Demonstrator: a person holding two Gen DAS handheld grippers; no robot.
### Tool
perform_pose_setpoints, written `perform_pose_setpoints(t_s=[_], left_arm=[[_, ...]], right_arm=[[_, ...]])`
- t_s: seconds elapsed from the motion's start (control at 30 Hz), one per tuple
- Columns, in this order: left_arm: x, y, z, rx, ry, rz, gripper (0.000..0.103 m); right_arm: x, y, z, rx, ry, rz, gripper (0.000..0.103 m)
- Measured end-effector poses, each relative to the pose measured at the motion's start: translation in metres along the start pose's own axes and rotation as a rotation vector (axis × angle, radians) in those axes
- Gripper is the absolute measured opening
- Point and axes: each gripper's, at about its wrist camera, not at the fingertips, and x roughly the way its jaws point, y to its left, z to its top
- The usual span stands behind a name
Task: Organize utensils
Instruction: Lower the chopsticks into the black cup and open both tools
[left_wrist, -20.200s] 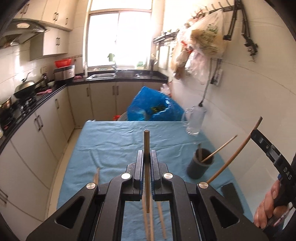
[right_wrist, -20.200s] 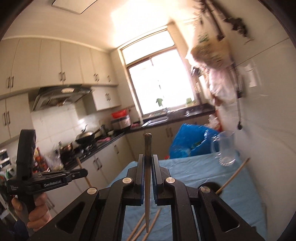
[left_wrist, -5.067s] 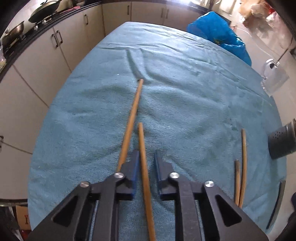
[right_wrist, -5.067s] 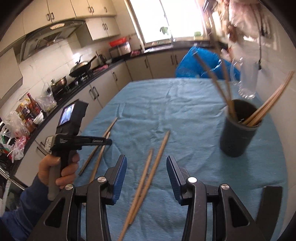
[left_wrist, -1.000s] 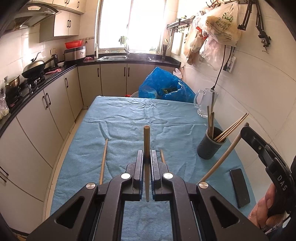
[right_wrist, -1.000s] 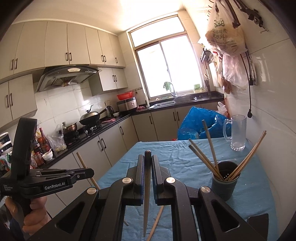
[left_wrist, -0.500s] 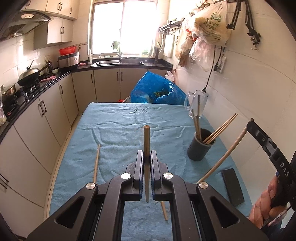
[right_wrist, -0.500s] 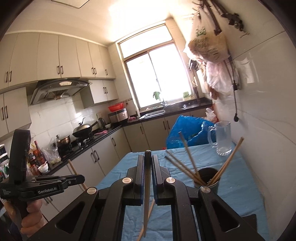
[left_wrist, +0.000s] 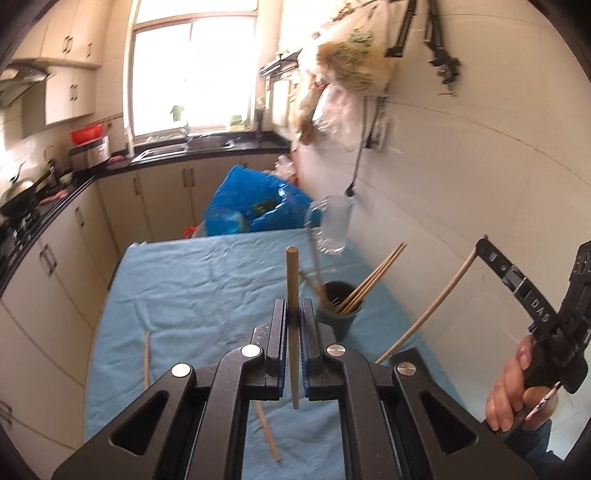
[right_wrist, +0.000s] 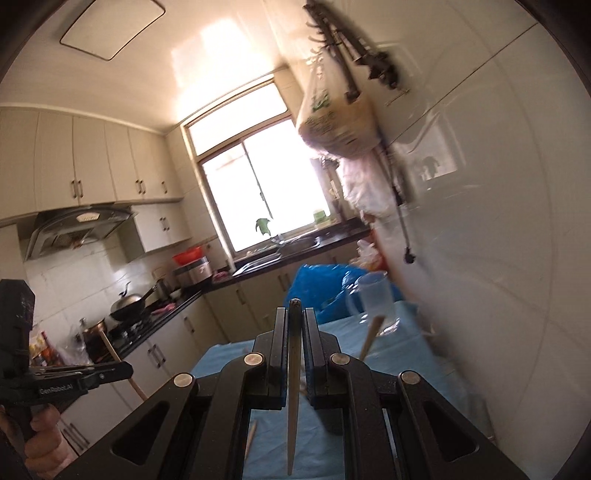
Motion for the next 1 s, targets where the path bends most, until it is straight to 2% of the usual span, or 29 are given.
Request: perform_pose_setpoints(t_s=[0.17,0.3,0.6,0.8,1.0], left_arm=[[0.005,-0.029,0.028,0.037,-0.024,-0.051,0.006],[0.013,-0.048,0.051,0.061,-0.051,-0.059,0.006],[0.064,-0.065,0.093,0.053,-0.086,-0.031,0.006],[0.109,-0.06,0.103,0.02,-0.068,-0.032,0.006],[0.155,-0.047,0.096,-0.011,-0.026,-0.026,0.006]], right_arm=[[-0.002,-0.007,0.021,-0.014,-0.049,-0.028,0.008],[0.002,-0.011,0.034,-0.026,-0.079,-0.041,0.008],[0.033,-0.022,0.049,-0.021,-0.104,-0.074,0.008],[0.064,-0.022,0.051,-0.045,-0.104,-0.095,0.008],[0.096,-0.023,0.036,-0.062,-0.045,-0.09,0.008]])
